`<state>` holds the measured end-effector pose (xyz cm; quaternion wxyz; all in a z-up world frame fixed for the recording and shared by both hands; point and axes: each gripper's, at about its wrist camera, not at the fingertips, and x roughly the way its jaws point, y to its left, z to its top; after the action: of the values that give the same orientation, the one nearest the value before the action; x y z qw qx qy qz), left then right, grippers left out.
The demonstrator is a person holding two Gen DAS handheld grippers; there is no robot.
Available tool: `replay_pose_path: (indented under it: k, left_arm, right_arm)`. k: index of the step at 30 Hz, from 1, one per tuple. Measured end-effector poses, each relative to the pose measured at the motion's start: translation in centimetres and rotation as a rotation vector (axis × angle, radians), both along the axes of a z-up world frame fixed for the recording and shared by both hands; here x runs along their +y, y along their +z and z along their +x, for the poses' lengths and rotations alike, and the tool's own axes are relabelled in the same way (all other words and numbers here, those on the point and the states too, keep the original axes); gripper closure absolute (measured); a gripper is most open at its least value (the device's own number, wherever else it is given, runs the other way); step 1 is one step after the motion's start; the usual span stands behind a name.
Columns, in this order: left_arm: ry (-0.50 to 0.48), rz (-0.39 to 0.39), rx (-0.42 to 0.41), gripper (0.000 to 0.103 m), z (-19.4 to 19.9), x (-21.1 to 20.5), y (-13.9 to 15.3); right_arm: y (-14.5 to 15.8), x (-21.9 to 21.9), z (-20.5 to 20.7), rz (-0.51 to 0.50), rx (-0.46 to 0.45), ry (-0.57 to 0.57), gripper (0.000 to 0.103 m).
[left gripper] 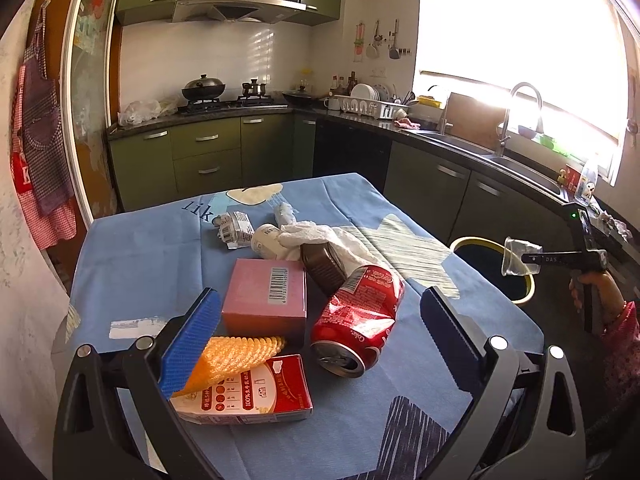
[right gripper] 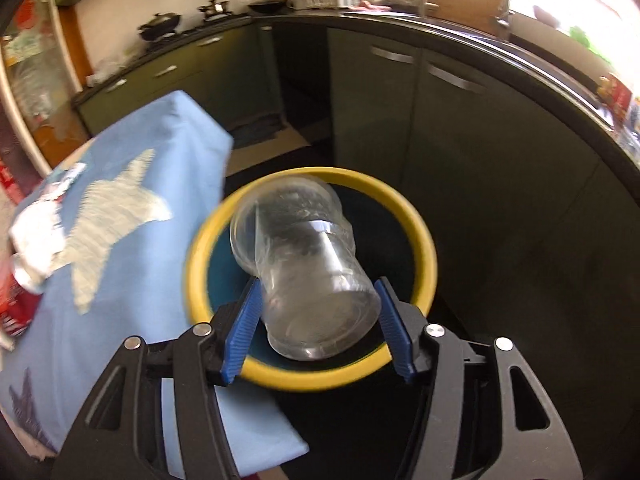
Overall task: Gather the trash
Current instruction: 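Carry the plastic cup to the bin and release it with the right gripper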
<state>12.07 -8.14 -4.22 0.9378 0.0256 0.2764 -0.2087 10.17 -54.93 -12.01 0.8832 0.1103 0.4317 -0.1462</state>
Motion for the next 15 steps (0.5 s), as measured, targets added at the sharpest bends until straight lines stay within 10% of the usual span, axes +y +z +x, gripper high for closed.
replay_pose_path:
  k: [15]
  left_arm:
    - [-0.003,0.036,0.049,0.005,2.0,-1.1,-1.5]
  right_arm:
    - [0.2,1.7,-2.3,0.081,-0.095,0.029,0.038]
